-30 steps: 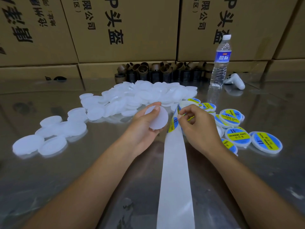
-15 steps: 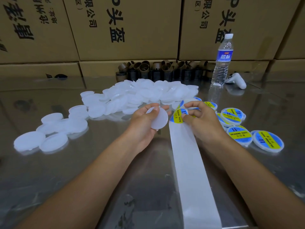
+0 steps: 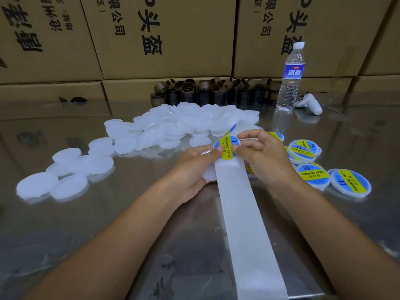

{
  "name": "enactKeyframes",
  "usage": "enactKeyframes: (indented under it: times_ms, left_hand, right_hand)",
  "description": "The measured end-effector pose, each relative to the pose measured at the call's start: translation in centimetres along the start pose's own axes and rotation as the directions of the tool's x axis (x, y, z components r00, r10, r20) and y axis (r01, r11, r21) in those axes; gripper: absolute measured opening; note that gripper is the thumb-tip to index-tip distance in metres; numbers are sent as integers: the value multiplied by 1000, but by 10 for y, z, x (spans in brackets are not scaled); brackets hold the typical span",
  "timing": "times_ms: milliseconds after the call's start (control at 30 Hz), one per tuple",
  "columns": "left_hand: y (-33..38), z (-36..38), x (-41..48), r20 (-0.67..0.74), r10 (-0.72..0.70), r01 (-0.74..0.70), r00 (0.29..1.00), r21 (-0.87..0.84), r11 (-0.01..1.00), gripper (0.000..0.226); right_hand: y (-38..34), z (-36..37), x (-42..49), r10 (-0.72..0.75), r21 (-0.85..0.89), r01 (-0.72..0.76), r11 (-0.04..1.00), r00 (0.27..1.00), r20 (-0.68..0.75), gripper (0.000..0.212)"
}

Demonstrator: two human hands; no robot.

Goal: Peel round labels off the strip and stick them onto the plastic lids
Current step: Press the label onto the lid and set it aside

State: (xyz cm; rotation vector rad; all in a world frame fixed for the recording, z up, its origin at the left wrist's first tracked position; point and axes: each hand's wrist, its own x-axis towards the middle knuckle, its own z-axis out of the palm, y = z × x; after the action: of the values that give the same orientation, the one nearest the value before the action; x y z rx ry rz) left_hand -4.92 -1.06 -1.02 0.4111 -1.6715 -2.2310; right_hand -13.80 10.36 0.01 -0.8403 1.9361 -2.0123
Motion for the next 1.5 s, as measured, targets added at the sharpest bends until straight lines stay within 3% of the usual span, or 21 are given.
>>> enactKeyframes:
  times_ms: [133,267,467,900,1100,1300,1500]
  left_hand:
    - [-2,1,1,-84,57,-53,995,47,997,22]
    - [-3,2,1,-89,80,-68,993,126,990,17]
    - [-3,0,2,-3,88,-86,996,160,983,15]
    - [0,1,0,17,58,-60,998,133,989,15]
    - [4,6,-1,-46,19,-15,999,88,996,32]
    - [4,5,0,-102,14,-7,995,74,997,25]
    - [4,4,-1,-112,22,-11,993,98,995,21]
  right_hand:
    - [3,2,0,-118,-211,102,972,991,-66,19]
    - [9,3,-3,-395,-542,313,780,918,-37,19]
    - [11,1,-1,-476,-665,371,648,879,26,25]
    - [9,-2,-2,-493,-687,395,610,868,62,17]
    - [10,-1,-3,-484,-667,404,626,872,74,13]
    - [11,2,-4,-432,-577,419,701,893,123,28]
    - [6,6,-4,-375,-470,355,808,926,54,34]
